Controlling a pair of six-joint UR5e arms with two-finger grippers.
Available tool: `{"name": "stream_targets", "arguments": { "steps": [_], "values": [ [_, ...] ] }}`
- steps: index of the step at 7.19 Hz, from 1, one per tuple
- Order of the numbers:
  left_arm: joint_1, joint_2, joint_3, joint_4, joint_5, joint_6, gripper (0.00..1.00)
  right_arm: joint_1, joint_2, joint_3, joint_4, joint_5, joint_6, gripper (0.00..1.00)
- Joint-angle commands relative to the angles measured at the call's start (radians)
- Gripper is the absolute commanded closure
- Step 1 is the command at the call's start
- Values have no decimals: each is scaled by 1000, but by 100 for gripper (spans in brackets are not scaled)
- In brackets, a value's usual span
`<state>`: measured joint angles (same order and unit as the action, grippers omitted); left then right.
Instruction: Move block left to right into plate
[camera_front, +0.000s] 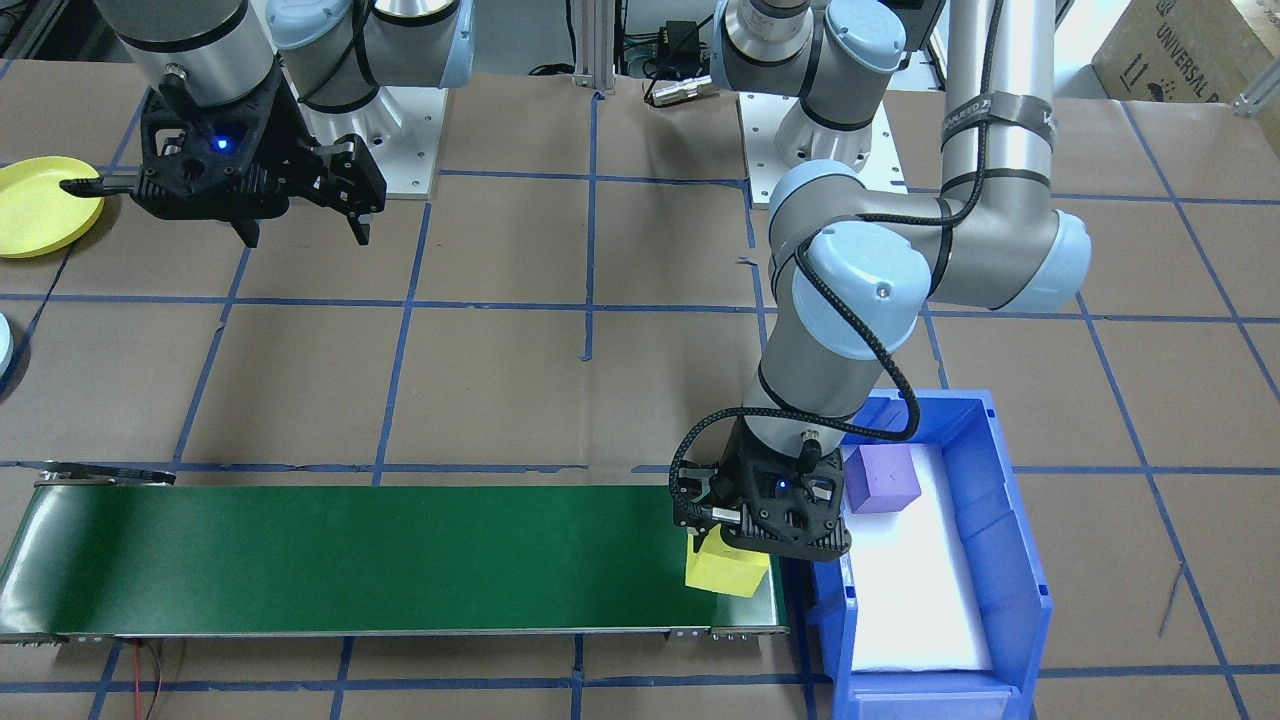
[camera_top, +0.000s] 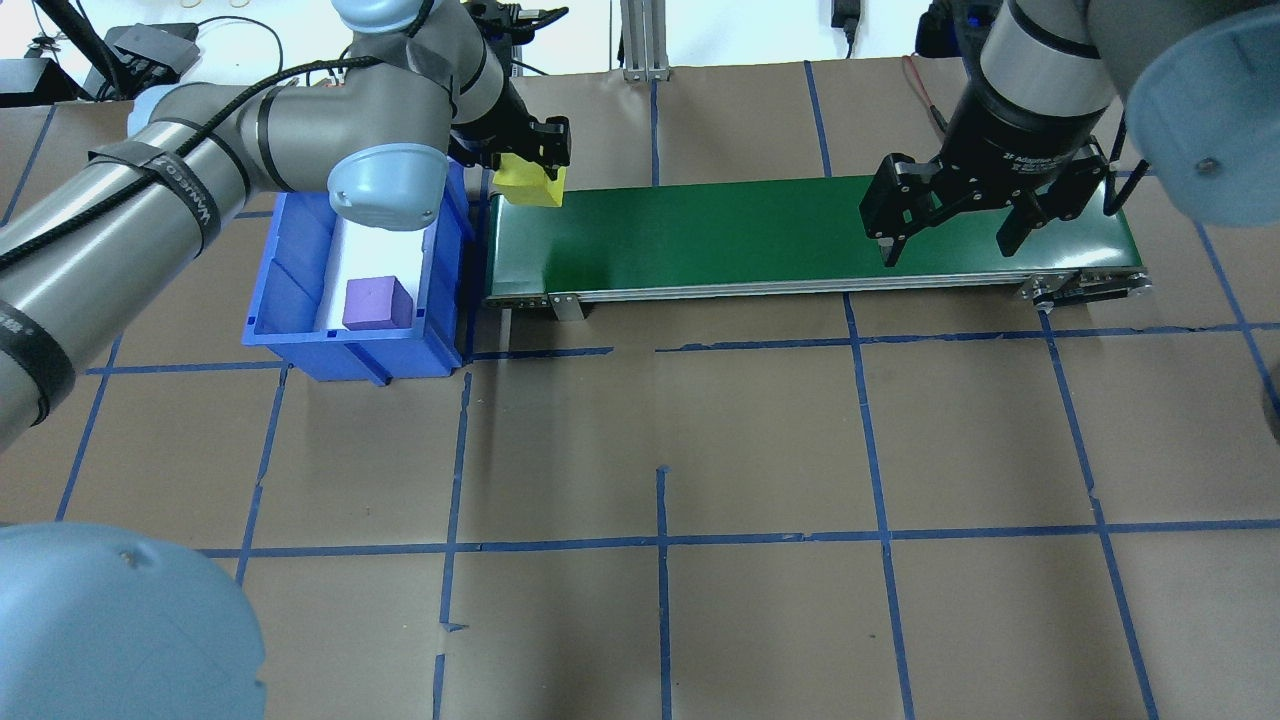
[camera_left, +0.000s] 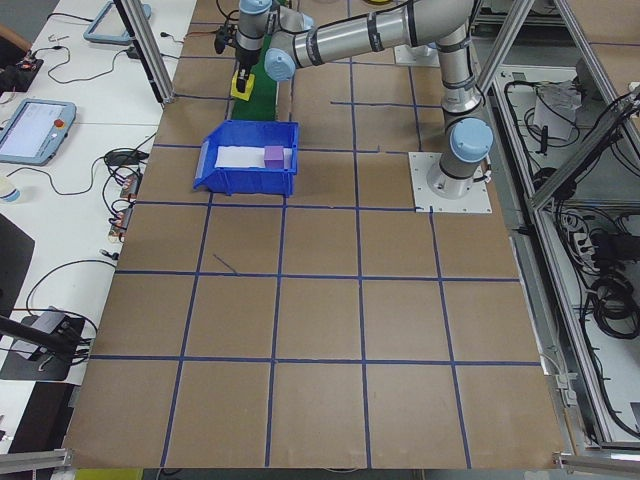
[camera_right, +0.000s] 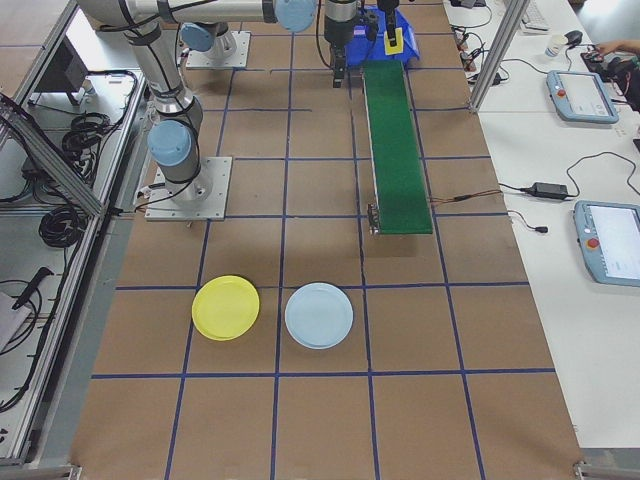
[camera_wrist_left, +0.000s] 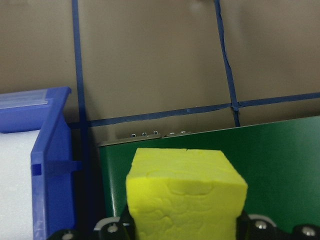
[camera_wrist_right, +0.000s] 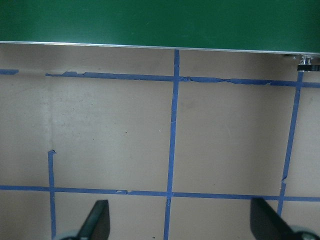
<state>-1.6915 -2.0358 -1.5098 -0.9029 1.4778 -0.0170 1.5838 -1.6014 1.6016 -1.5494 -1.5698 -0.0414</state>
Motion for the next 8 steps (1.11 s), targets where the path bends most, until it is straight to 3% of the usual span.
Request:
{"name": "stream_targets", "arguments": {
  "steps": [1,2,3,6,7,8],
  "values": [
    [-2,-26,-29,4,-5,-12,54,-2,0,0,0,-1,0,0],
    [-2,-21,-41,-8,-10,-17,48,-1,0,0,0,-1,0,0],
    [-2,-21,-46,-10,-8,-17,0,-2,0,1,0,-1,0,0],
    [0,53,19,-7,4,-5,0,-2,0,0,-1,1,0,0],
    [10,99,23,-45,6,-3,0,-4,0,0,-3,1,0,0],
    [80,153,20,-133,-2,0,0,-5,0,0,-5,-1,0,0]
  ]
}}
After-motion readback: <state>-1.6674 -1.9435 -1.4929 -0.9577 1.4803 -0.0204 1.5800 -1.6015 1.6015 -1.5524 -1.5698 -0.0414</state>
